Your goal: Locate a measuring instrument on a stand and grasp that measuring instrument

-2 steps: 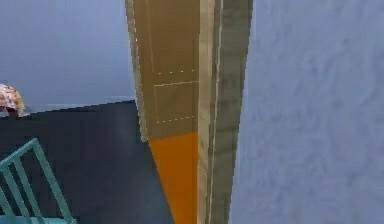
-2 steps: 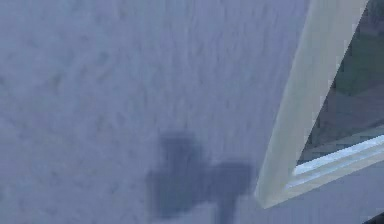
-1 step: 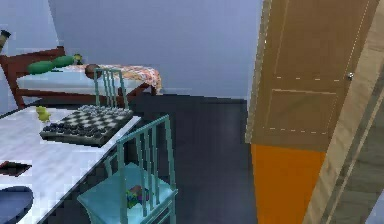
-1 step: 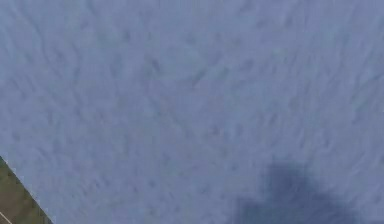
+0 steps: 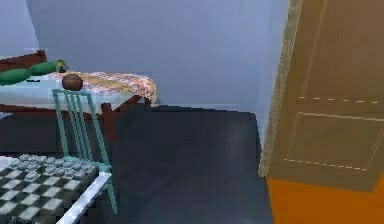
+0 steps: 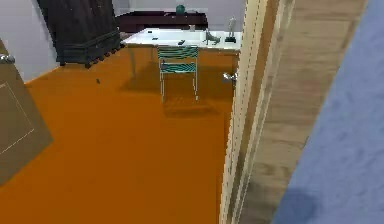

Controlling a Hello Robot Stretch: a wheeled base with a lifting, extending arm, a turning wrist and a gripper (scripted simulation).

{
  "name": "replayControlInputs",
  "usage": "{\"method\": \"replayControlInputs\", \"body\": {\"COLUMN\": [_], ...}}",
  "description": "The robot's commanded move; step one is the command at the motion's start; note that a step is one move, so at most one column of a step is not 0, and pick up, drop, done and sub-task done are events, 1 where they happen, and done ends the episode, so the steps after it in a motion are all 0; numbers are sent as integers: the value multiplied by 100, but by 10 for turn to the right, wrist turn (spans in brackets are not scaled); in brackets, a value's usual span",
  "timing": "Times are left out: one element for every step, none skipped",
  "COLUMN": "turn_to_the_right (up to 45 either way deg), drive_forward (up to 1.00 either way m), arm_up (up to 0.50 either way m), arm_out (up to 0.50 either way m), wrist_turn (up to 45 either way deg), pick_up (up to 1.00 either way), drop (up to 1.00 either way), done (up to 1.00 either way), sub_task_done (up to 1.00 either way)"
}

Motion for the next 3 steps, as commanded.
{"method": "replayControlInputs", "body": {"turn_to_the_right": [450,90,0], "drive_forward": [0,0,100], "arm_up": [0,0,0], "arm_out": [0,0,0], "wrist_turn": [0,0,0], "pick_up": [0,0,0], "drop": [0,0,0], "done": [0,0,0], "sub_task_done": [0,0,0]}}
